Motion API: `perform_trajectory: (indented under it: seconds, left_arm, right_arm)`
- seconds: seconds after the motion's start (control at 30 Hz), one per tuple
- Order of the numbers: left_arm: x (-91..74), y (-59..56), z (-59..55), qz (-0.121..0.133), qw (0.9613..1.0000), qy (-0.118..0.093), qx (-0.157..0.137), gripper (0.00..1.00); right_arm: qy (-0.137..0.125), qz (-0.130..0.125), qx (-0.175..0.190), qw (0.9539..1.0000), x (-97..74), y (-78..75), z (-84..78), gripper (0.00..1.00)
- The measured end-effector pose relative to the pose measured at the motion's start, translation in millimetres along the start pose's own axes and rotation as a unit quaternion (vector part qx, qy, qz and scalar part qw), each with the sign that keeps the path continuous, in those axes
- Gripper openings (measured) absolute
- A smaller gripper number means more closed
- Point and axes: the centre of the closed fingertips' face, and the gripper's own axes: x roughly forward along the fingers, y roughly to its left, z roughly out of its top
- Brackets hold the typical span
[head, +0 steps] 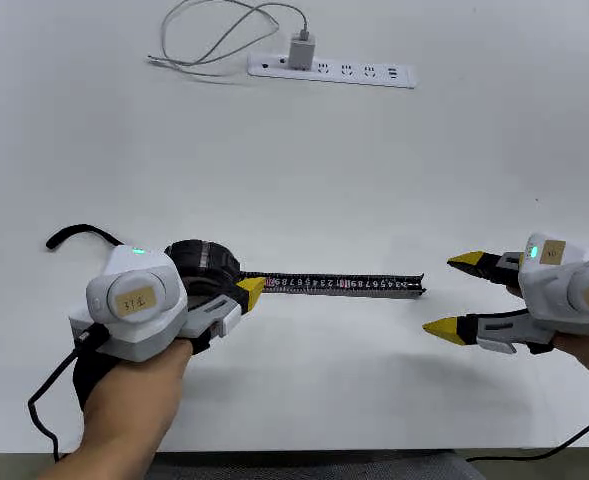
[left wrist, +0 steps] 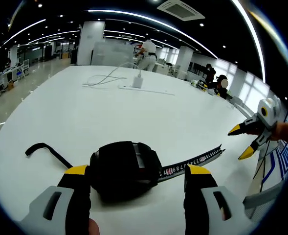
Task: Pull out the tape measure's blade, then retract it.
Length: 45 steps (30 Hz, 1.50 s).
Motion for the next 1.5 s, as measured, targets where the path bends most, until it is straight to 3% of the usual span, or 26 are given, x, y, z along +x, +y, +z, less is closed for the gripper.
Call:
perform_trajectory:
  seconds: [0.73,0.93,1.5]
  left_arm:
    - [6.1,11.1,-1.9,0.025,0.9992,0.001,-0.029,0.67]
    - [6.1,13.7,-1.5,0.030,0.9987,0.002,-0.041,0.63]
    - [8.1,17.0,-4.6,0.036,0.9985,0.013,-0.040,0.59]
  right_arm:
    - [0.047,0.067,-0.068,0.9943,23.7,-11.1,-3.1,0.34]
    - [0.059,0.079,-0.083,0.9916,28.8,-15.6,-2.6,0.31]
    - [0.079,0.105,-0.106,0.9856,36.2,-15.8,-7.6,0.24]
